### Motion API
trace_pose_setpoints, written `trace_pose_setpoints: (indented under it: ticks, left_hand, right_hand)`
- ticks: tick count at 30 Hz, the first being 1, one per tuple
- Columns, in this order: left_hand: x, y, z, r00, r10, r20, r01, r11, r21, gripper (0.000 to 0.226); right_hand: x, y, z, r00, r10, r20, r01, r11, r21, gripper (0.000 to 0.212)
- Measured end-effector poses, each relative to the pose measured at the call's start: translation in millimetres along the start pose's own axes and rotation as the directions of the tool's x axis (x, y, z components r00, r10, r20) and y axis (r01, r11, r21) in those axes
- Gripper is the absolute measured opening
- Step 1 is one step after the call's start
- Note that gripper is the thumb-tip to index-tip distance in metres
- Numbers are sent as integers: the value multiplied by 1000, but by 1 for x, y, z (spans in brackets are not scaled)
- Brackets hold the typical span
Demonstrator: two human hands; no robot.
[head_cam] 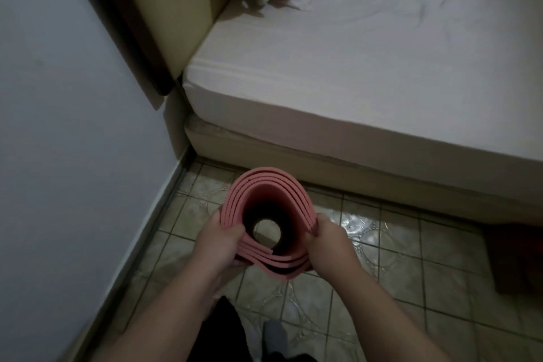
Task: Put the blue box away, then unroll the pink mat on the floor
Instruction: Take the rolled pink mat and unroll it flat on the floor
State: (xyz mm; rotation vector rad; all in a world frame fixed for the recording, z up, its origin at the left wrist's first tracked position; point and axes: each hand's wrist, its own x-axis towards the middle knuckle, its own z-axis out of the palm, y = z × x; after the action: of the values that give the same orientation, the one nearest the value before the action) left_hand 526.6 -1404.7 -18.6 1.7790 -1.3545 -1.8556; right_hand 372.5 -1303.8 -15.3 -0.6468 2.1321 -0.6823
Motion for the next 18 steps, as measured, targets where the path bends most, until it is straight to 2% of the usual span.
trace_pose_setpoints:
  ticks: [11, 18]
  left_hand:
    - [-126, -77, 50, 987, 42, 153, -64, 988, 143, 31]
    - [-220, -157, 58, 979, 89, 183, -114, 985, 128, 30]
  right_hand:
    - [-135, 112, -23, 990, 95, -107, -78, 986, 146, 21]
    - [-262, 184, -12, 975, 116, -188, -83, 981, 176, 23]
